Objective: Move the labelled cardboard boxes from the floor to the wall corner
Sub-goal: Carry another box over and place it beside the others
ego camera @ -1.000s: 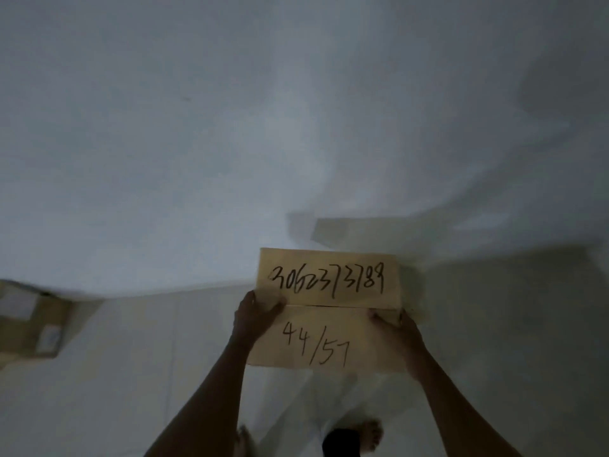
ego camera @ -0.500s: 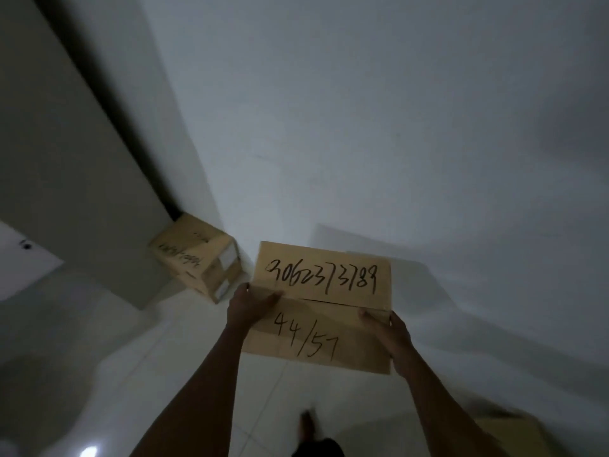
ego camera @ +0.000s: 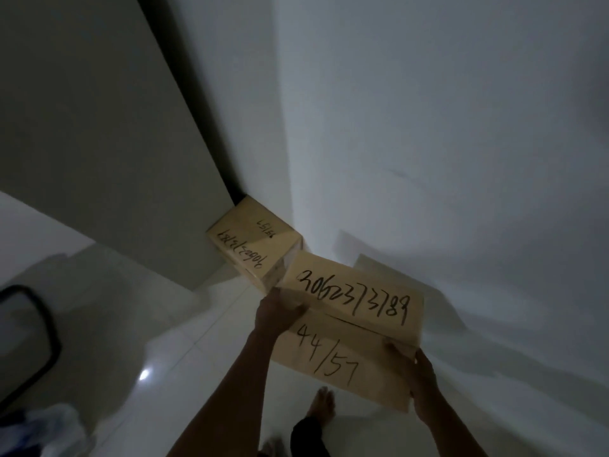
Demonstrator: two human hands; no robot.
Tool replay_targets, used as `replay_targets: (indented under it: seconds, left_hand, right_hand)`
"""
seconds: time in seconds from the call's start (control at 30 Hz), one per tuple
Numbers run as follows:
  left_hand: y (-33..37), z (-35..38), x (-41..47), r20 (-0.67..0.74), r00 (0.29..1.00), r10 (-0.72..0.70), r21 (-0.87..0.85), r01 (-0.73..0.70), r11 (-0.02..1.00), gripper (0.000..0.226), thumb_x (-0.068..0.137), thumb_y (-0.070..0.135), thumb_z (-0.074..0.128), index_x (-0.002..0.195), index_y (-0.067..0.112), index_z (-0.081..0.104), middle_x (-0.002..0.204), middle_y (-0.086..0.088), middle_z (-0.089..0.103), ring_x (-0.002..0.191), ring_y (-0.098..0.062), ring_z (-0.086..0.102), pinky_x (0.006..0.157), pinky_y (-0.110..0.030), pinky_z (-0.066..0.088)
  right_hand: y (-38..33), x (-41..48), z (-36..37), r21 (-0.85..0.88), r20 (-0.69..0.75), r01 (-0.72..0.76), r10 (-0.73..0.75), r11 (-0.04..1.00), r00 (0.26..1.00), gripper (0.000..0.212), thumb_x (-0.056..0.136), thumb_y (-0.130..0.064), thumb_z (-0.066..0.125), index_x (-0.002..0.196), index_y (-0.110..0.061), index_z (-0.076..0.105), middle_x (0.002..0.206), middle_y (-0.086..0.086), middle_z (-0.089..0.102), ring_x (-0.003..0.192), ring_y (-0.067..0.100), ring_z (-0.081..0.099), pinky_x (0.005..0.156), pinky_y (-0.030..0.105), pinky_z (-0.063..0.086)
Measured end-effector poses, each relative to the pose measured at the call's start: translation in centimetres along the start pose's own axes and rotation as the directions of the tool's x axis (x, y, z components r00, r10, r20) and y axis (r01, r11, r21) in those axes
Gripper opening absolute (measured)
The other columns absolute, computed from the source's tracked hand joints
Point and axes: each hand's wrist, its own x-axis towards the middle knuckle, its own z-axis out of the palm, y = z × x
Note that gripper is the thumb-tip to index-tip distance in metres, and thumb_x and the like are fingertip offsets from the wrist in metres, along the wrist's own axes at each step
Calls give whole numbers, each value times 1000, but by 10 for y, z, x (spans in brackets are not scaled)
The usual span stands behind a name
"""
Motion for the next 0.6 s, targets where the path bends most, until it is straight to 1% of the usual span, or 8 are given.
replay_targets:
  seconds: [0.13,0.27,0.3,0.4,0.43,0.53,0.57,0.6]
  left_hand:
    - [-33,13,57,73,997,-4,17,3,1000,89,73,34,80,137,1,28,134,-16,56,116,-33,62,94,-42,54]
    - [-86,40,137,155,988,-8,60,-1,998,89,70,35,82,137,3,32,136,-15,55,122,-34,57,100,-45,50]
    - [-103,49,157,160,987,-5,84,-9,996,86,70,34,83,135,3,36,134,-16,57,121,-34,58,99,-44,51]
    - [-147,82,217,186,981,52,153,-81,985,78,68,32,84,130,3,45,126,-15,62,115,-32,62,93,-39,53]
    - [-161,93,237,184,980,70,144,-97,985,81,65,33,86,130,5,47,125,-13,63,114,-31,62,92,-38,53]
    - [-218,133,308,209,970,121,91,-143,986,104,46,61,85,130,8,52,120,-5,67,110,-22,65,91,-39,56]
    - [-244,154,331,245,960,137,63,-157,986,105,47,64,84,128,5,53,118,0,68,110,-15,65,88,-34,56]
    - [-267,173,352,299,936,183,62,-211,975,103,51,59,85,126,-2,51,115,12,66,111,-2,61,83,-20,53]
  right_hand:
    - [27,55,38,-8,-61,-107,106,994,992,104,36,-77,79,128,-32,60,126,10,67,111,36,61,92,58,53]
    - [65,121,86,6,-147,-163,162,987,976,126,22,-84,76,133,-27,57,127,8,61,118,37,56,96,55,50]
    - [74,136,101,25,-153,-172,174,985,973,122,25,-82,78,131,-26,57,125,8,60,116,36,56,95,55,50]
    - [111,191,143,64,-186,-167,176,984,967,74,67,-54,82,129,-24,57,131,12,59,111,33,54,98,56,48]
    - [125,213,156,82,-198,-167,181,982,964,63,73,-47,81,127,-24,58,132,12,59,112,34,54,98,56,48]
    - [165,273,193,162,-197,-169,199,972,960,41,79,-37,79,114,-27,59,123,8,59,107,29,55,91,48,50]
    - [179,290,202,159,-213,-172,204,972,956,42,79,-39,79,114,-27,60,121,6,59,107,29,56,89,47,52]
    - [191,308,211,169,-212,-168,202,971,956,47,77,-43,80,116,-26,61,120,5,59,108,30,57,89,48,53]
